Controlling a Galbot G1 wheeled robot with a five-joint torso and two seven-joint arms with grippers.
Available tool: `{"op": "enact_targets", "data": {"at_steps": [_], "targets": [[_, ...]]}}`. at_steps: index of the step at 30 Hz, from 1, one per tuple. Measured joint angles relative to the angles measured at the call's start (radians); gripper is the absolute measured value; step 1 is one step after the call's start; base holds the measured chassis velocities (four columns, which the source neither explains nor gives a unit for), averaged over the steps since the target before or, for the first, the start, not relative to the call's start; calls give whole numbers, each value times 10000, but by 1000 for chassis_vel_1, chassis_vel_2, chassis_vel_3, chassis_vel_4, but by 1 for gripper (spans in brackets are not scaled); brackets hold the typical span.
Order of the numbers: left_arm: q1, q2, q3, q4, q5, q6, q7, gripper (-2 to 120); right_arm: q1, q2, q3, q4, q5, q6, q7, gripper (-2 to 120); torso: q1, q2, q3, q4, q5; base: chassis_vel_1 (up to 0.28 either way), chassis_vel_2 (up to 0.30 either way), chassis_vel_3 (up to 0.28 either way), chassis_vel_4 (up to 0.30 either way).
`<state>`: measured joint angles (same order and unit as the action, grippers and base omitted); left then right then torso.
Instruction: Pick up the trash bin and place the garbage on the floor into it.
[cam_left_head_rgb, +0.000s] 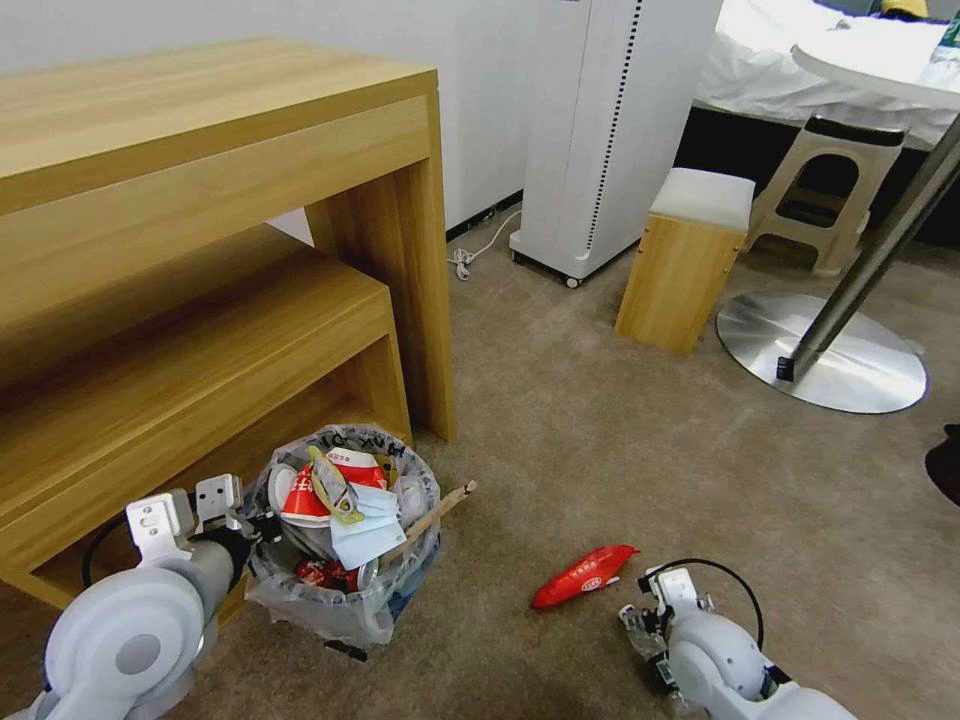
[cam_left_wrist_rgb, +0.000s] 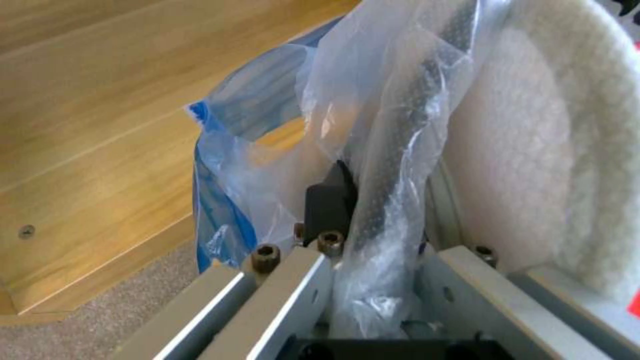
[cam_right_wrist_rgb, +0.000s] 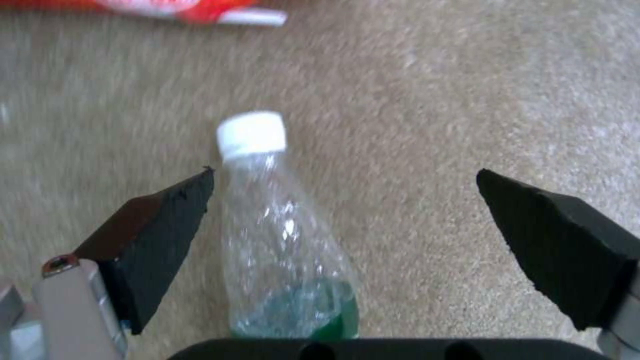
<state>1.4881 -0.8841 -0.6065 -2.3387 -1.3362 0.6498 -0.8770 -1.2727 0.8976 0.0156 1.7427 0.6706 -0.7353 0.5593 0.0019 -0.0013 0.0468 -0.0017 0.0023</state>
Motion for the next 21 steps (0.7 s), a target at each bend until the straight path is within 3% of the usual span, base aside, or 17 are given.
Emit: {"op": "enact_targets", "data": {"at_steps": [9,21], "targets": [[0,-31,-31,33,0,0,16,0,96,-317,-1024,-703,-1647,0,-816,100,0,0,0,0,-1,0,0,0,0],[-6,-7,-69,54,-7,-2,46,0,18,-182,-1397,-1158,-1844,10,-853,99,0,1,-1,-1,-7,0,0,0,0]]}}
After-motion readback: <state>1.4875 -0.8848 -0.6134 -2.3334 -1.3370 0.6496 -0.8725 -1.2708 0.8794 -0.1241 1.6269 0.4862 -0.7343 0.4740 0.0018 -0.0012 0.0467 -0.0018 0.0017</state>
